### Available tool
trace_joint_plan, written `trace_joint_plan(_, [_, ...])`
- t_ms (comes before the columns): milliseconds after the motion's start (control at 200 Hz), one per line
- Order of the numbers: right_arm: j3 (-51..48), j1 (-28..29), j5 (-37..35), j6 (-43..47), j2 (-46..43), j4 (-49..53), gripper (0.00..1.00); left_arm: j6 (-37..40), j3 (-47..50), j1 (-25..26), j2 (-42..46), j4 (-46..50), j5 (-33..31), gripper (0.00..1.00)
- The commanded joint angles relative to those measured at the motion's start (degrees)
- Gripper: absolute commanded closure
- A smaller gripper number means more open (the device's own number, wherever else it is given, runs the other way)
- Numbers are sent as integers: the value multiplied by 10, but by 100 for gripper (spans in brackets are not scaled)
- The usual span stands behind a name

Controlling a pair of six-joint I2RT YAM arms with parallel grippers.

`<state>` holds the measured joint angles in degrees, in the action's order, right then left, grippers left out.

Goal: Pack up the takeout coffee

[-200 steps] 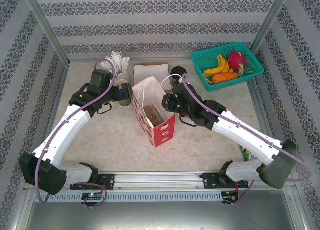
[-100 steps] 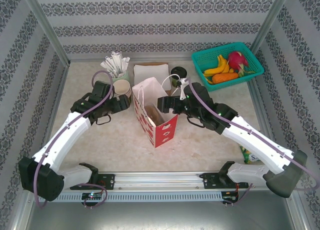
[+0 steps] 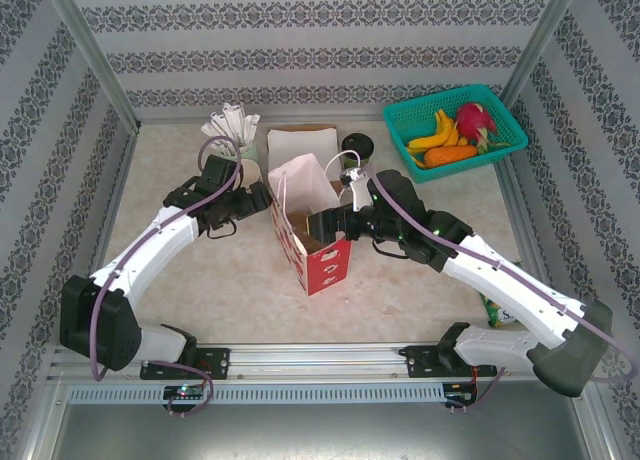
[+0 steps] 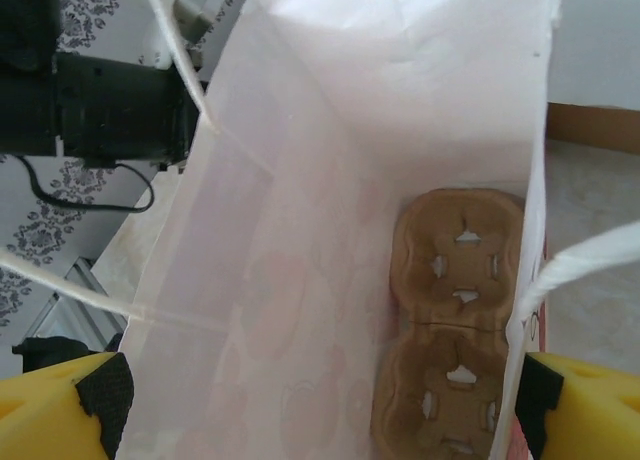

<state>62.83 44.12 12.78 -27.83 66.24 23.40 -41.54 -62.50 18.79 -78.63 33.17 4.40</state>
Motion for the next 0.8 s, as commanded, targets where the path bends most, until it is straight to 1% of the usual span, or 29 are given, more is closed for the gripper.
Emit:
trace_joint_plan(0, [12, -1, 13, 39, -20, 13, 2, -12, -25, 6, -17, -15, 9, 0])
trace_joint_plan(75, [27, -4, 1, 60, -28, 37, 2, -12, -29, 6, -18, -11, 1, 0])
trace_joint_plan(190, [50, -15, 16, 101, -42, 45, 2, -13, -24, 6, -6, -12, -15, 0])
trace_joint_plan(285, [69, -22, -28, 129, -44, 47, 2, -16, -22, 6, 3, -13, -23, 0])
trace_joint_plan(360, [68, -26, -74, 152, -50, 10, 2, -23, -16, 6, 10, -24, -26, 0])
trace_joint_plan(400, [57, -31, -104, 157, -56, -26, 2, -27, -12, 6, 14, -30, -27, 0])
trace_joint_plan(445, [44, -41, -116, 161, -60, -69, 2, -32, -9, 6, 17, -37, -27, 0])
trace_joint_plan(560, [28, -79, -121, 139, -62, -131, 2, -49, -1, 7, 30, -48, -37, 0])
trace_joint_plan(630, [24, -102, -143, 122, -56, -149, 2, -56, 10, 8, 43, -63, -45, 0])
trace_joint_plan(714, [14, -136, -168, 88, -47, -174, 2, -61, 28, 8, 62, -96, -53, 0])
trace_joint_plan(794, [1, -170, -176, 53, -35, -197, 2, -67, 45, 9, 81, -128, -61, 0])
